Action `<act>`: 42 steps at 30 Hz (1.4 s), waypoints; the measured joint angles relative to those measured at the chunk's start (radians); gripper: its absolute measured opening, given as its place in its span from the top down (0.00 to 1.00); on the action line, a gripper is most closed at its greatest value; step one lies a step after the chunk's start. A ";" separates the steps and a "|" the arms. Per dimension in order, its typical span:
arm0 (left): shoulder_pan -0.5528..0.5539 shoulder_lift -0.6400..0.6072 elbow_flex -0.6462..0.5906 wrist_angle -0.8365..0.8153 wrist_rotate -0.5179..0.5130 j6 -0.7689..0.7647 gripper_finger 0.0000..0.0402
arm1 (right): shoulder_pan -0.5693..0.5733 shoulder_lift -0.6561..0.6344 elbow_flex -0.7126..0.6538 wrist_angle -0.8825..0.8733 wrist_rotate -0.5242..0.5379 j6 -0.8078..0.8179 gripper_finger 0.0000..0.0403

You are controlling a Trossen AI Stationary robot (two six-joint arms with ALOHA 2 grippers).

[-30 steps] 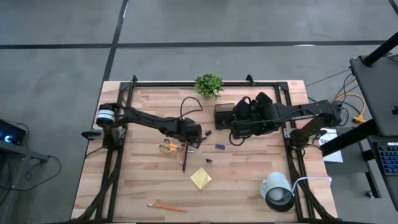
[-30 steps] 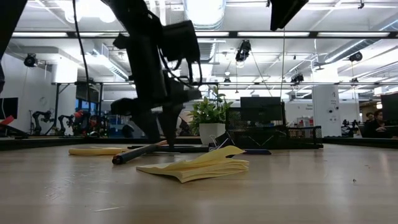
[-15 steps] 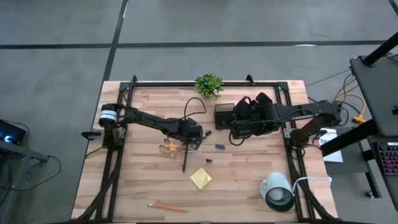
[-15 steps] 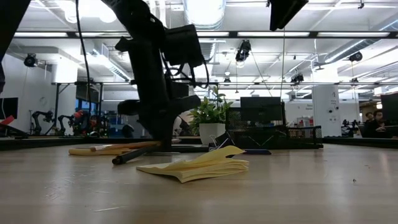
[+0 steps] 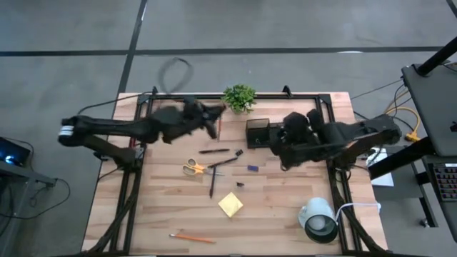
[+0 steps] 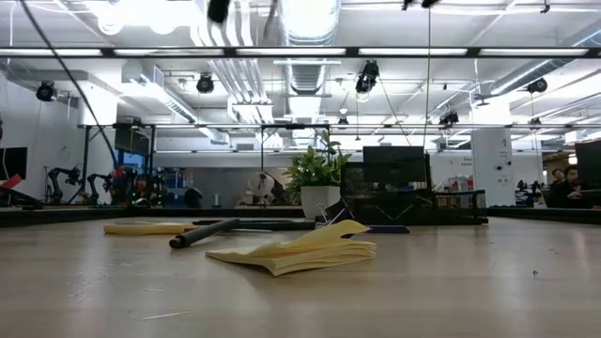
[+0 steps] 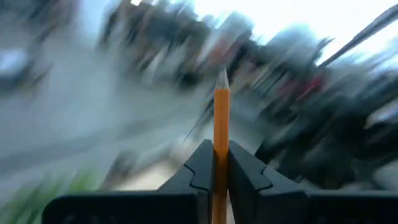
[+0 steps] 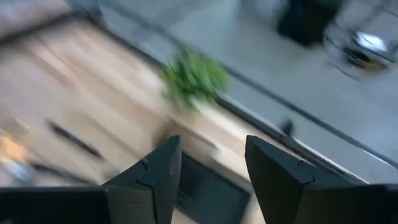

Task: Pick and place office supplies into organizer
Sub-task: Put the top orange pencil into the desk organizer

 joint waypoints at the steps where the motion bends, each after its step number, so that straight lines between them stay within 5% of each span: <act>1: 0.004 -0.030 -0.024 0.098 0.047 0.045 0.98 | 0.026 -0.020 -0.018 0.084 0.036 -0.042 0.59; 4: 0.029 -0.090 -0.079 0.269 0.199 0.064 0.98 | 0.076 -0.094 -0.096 0.434 0.065 -0.341 0.59; 7: 0.041 -0.092 -0.107 0.284 0.330 0.013 0.98 | 0.058 -0.154 -0.187 0.813 -0.114 -0.705 0.59; 11: 0.038 -0.024 -0.124 0.427 0.466 0.002 0.98 | -0.023 -0.149 -0.269 1.050 -0.236 -0.834 0.58; 21: 0.052 0.041 -0.074 0.529 0.638 0.017 0.98 | -0.085 -0.012 -0.201 1.064 -0.373 -0.756 0.53; 34: 0.054 0.094 -0.046 0.536 0.692 0.021 0.98 | -0.095 0.116 -0.069 1.017 -0.412 -0.729 0.52; 42: 0.083 0.064 -0.055 0.498 0.701 0.030 0.98 | -0.093 0.063 -0.011 0.681 -0.394 -0.605 0.54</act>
